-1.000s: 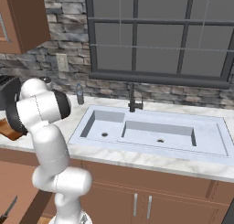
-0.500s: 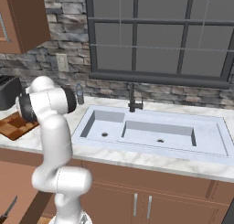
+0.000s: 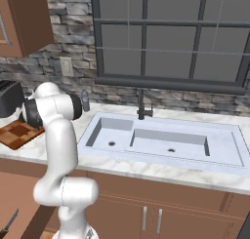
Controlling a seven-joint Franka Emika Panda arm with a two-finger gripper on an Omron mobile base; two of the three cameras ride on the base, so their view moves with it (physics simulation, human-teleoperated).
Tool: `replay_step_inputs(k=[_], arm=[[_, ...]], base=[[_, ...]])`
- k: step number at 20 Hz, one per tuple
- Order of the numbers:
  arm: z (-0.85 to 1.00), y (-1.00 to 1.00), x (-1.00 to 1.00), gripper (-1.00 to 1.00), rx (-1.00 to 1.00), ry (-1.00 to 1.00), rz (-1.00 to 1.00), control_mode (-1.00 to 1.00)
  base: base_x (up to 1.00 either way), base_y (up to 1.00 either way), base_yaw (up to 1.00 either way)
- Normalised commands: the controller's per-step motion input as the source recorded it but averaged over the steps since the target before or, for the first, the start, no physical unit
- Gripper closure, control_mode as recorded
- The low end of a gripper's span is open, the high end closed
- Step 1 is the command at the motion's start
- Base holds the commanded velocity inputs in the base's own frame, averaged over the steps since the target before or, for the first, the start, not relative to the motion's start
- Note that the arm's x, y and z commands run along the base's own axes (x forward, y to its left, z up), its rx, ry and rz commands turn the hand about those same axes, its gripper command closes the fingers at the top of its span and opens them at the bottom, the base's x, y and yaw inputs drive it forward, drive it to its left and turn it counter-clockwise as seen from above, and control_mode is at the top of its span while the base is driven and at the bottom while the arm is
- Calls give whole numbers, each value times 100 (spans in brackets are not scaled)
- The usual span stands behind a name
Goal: Open the drawer on the left and place the cutting tools on the cutting board.
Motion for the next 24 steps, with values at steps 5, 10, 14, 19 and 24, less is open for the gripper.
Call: replay_step_inputs(k=[5,10,14,19,24], arm=[[-7,8,0,-100,0,0,0,-100],[0,0,0,-100,0,0,0,-100],[13,0,-11,-100,0,-2,0,-100],[81,-3,-69,-100,3,-12,0,-100],[97,0,-96,-100,5,-4,0,-100]], base=[[0,0,0],[0,0,0],[0,0,0],[0,0,0],[0,0,0]])
